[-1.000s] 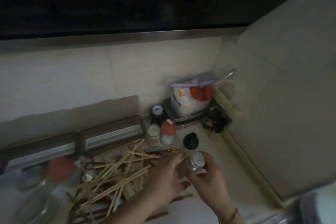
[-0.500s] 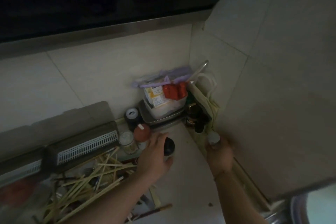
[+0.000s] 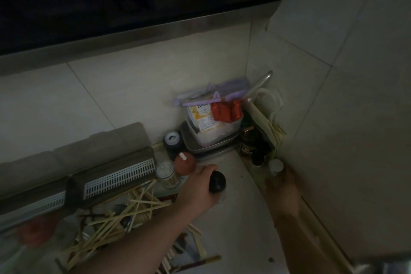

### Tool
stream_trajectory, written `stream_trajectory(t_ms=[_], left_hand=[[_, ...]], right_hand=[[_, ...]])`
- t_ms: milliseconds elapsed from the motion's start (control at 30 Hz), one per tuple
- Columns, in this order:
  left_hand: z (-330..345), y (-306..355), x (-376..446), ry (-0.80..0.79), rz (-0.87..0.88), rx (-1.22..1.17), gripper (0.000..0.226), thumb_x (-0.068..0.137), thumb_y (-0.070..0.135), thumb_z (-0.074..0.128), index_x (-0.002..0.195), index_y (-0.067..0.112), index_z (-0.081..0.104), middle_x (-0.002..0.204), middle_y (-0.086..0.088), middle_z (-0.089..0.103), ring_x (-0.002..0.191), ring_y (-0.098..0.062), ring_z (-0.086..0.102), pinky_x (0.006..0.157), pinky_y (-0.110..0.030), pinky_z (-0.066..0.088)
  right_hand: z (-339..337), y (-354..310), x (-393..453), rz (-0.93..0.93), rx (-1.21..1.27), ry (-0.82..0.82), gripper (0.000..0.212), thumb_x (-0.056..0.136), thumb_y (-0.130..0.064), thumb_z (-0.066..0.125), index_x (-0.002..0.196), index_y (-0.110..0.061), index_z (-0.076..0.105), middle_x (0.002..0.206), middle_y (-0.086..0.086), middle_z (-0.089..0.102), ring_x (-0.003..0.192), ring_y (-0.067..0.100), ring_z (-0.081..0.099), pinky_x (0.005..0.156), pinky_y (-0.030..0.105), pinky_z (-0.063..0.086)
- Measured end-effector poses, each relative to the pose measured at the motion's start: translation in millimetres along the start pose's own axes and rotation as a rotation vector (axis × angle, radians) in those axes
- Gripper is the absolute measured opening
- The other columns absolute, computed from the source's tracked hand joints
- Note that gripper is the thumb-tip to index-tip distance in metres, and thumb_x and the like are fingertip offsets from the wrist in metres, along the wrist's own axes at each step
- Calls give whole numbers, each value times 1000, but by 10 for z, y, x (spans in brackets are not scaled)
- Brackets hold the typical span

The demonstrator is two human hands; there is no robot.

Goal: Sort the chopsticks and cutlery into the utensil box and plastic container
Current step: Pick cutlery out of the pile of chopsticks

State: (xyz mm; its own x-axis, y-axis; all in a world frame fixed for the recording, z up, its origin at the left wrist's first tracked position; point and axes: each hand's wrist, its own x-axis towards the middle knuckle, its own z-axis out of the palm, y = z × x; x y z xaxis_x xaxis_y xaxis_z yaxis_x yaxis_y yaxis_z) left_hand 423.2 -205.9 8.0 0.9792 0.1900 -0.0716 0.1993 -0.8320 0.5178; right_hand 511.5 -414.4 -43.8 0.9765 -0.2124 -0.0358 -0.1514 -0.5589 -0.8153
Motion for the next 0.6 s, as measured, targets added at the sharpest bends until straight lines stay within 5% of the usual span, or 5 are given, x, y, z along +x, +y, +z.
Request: stream_trajectory(t_ms=[133,267,600], left_hand=[[49,-45,28,-8,-12,-29,70,72,30,76,135,27,46,131,-1,51,118,-21,53,93,-27,43],[68,-80,75,-27,-16,-138,70,68,25,81,130,23,50,127,-3,54,114,-20,54,95,-27,44],[99,-230,23,-86,-91,-332,79,70,14,79,139,21,42,127,-1,55,115,-18,57,99,-37,49]], right_hand=[[-36,43,-154,53,71,-12,61,85,-19,67,139,-11,39,125,17,60,106,37,59,82,35,45],[-100,-72,-22,63,12,-47,46,89,-22,62,133,-14,48,117,18,64,102,38,60,72,29,38],[-107,-177,-34,89,-3,-24,37,92,-29,57,123,-7,55,115,22,63,105,38,59,81,32,42]])
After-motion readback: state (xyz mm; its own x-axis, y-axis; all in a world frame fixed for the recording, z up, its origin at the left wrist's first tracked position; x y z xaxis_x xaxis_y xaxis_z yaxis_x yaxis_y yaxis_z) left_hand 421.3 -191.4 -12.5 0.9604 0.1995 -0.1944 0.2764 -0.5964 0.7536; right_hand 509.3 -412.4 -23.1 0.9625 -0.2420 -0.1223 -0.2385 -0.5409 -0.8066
